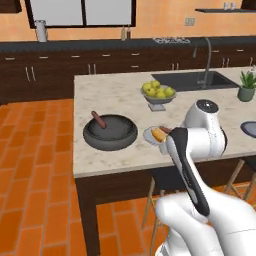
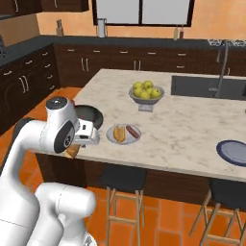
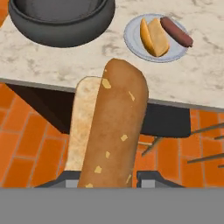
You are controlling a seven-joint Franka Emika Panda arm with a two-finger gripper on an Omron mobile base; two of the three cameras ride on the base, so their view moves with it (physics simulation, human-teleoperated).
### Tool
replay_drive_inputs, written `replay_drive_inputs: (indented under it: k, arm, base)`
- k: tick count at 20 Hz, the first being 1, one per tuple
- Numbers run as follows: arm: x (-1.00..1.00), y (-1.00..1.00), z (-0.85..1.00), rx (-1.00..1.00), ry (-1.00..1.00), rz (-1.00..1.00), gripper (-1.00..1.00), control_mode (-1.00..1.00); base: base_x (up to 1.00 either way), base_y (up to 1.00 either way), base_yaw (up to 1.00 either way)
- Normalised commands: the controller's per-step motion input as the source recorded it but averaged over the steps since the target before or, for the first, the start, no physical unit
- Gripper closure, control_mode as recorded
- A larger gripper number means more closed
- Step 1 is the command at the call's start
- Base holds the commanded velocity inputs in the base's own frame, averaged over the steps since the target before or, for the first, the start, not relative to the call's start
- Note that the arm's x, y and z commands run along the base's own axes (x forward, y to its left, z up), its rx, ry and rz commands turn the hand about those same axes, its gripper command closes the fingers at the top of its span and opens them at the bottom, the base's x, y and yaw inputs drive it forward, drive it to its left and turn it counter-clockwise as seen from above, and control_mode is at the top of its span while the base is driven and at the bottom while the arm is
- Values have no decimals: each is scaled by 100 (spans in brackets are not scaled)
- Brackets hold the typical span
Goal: Place one bun and one sausage from the bowl on each plate.
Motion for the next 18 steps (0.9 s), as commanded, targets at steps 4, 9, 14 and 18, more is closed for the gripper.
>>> replay_drive_inputs:
  k: [4, 9, 14, 18]
  arm:
    - [0, 0, 0, 0, 0, 0, 100, 100]
    - [0, 0, 0, 0, 0, 0, 100, 100]
    - [0, 0, 0, 0, 0, 0, 100, 100]
    - [0, 0, 0, 0, 0, 0, 100, 100]
  base:
    - [-5, -100, -9]
    - [35, -100, -9]
    - [69, -100, -6]
    - [22, -100, -4]
